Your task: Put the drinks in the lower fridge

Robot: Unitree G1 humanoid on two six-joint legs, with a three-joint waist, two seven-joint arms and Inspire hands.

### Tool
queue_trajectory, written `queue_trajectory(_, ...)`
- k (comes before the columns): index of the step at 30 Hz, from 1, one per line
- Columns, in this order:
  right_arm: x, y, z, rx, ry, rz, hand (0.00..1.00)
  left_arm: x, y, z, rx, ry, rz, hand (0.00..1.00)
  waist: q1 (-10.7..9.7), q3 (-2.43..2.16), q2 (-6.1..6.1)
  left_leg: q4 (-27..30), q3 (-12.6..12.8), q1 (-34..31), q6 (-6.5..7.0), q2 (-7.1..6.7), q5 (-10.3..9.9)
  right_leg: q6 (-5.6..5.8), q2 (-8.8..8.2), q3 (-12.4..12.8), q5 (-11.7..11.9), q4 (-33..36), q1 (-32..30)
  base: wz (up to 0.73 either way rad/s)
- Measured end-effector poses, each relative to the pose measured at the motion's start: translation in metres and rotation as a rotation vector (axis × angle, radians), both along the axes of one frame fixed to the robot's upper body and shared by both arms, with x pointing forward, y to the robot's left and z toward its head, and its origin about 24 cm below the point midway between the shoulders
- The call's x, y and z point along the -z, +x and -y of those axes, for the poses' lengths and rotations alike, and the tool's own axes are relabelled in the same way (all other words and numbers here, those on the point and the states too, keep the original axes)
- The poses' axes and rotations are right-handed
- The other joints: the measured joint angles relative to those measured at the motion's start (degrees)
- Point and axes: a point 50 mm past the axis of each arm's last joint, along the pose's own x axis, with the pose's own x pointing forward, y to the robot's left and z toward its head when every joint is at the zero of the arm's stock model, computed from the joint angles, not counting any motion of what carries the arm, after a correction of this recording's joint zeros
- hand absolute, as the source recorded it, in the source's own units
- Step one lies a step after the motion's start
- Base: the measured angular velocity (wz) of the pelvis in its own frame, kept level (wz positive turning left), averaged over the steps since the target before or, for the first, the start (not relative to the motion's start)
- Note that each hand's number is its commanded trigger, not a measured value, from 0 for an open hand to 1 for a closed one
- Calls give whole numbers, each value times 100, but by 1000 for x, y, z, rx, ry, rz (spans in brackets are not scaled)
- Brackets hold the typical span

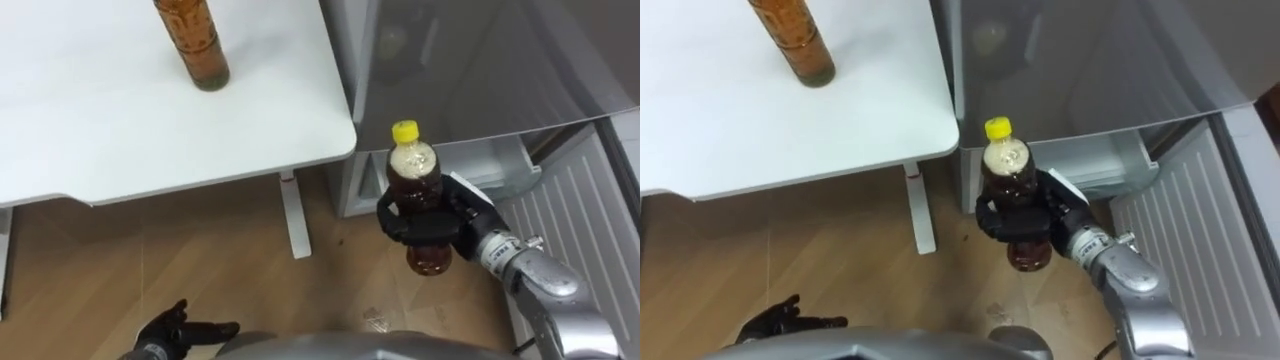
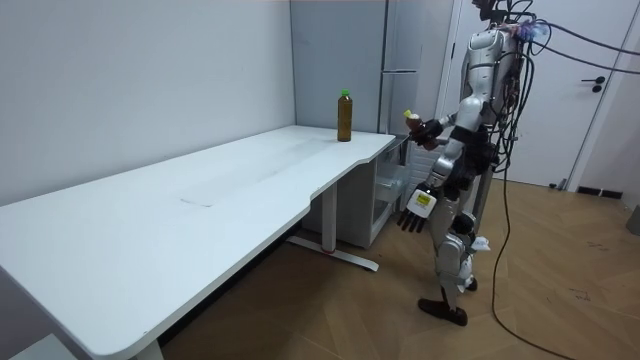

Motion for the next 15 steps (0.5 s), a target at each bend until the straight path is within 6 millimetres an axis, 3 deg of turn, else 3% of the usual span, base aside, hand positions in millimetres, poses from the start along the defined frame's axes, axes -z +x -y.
queue_trajectory(5,-4,3,2,79,-34,54,100,1,3,10,41,-28,14,0,-18,16,133,-13,53,23,1,2,-1,0,7,60,0,0,-6,-4)
queue_trajectory(9,-5,5,6,146,-62,75,100,3,2,16,39,-46,16,0,-74,-26,243,-40,124,28,1,3,0,0,8,118,0,10,-54,-9)
queue_trajectory(15,-3,5,8,257,0,71,100,4,1,19,36,-51,13,0,-201,-11,218,-41,130,35,1,2,0,0,7,129,0,-3,-50,-1)
